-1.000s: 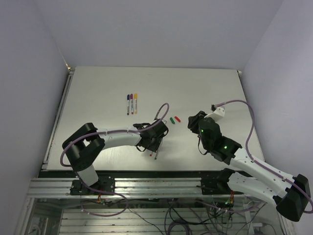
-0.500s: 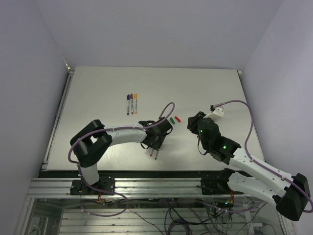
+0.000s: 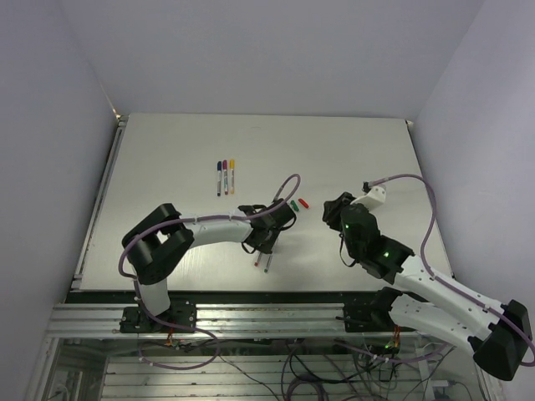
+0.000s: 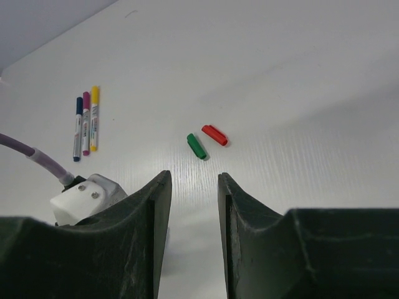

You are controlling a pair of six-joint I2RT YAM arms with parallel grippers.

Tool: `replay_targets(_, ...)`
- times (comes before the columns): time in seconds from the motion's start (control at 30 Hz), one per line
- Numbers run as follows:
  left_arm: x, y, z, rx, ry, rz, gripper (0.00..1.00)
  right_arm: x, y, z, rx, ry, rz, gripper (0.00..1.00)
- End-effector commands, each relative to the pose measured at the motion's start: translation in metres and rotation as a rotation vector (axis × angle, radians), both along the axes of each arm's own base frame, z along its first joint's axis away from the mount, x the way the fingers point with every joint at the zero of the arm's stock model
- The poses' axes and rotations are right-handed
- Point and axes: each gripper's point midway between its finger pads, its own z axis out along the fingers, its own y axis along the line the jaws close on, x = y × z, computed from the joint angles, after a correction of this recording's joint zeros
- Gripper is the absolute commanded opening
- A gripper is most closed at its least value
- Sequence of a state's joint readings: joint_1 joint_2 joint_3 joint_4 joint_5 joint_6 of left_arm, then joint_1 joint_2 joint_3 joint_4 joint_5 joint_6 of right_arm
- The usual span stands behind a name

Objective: Insert the pens into the pen caps

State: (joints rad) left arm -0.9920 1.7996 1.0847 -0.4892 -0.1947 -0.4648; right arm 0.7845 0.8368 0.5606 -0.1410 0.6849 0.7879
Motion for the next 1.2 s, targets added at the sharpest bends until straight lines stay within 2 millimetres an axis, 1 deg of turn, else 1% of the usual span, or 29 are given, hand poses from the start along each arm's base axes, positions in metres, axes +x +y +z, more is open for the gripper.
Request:
replay_targets(0.0,-0.051,0.051,-0.065,0.187,0.203,0.006,0.25,0.0,-0.009,0.004,0.018,-0.021,-0.046,0.35)
replay_targets(0.03,-0.054,0.054,-0.07,0.189,0.214,0.01,0.22,0.0,-0.01,0.005,0.02,-0.024,-0.049,0.35)
replay_targets(0.13,-0.065,0.063,-0.085,0.207,0.251,0.021,0.08,-0.001,-0.01,0.004,0.018,-0.024,-0.047,0.35)
replay_targets(0.27,-0.07,0.069,-0.096,0.224,0.264,0.024,0.07,-0.001,-0.009,0.0,0.002,-0.001,-0.046,0.32)
replay_targets(0.37,-0.064,0.067,-0.091,0.218,0.232,0.032,0.07,0.002,-0.011,-0.001,-0.036,0.012,-0.055,0.31)
replay_targets(0.43,-0.055,0.063,-0.078,0.2,0.19,0.037,0.07,0.006,-0.01,0.0,-0.076,0.013,-0.043,0.31)
replay_targets(0.57,-0.032,0.049,-0.036,0.146,0.081,0.043,0.07,0.021,-0.01,-0.001,-0.136,0.067,-0.004,0.34)
replay_targets(0.73,-0.012,0.027,0.021,0.014,-0.028,0.065,0.07,0.042,-0.011,-0.004,-0.177,0.108,0.038,0.37)
replay_targets(0.83,-0.008,0.02,0.049,-0.074,-0.073,0.08,0.07,0.057,-0.013,-0.013,-0.204,0.166,0.06,0.33)
replay_targets(0.93,-0.006,0.019,0.073,-0.145,-0.119,0.102,0.07,0.067,-0.006,-0.03,-0.27,0.221,0.137,0.3)
replay_targets(1.07,-0.006,0.018,0.099,-0.247,-0.165,0.116,0.07,0.078,0.007,-0.05,-0.354,0.281,0.244,0.3)
replay_targets(1.13,-0.007,0.016,0.113,-0.306,-0.19,0.113,0.07,0.082,0.013,-0.063,-0.398,0.329,0.288,0.31)
replay_targets(1.17,-0.007,0.016,0.115,-0.323,-0.196,0.114,0.07,0.084,0.015,-0.068,-0.414,0.34,0.309,0.32)
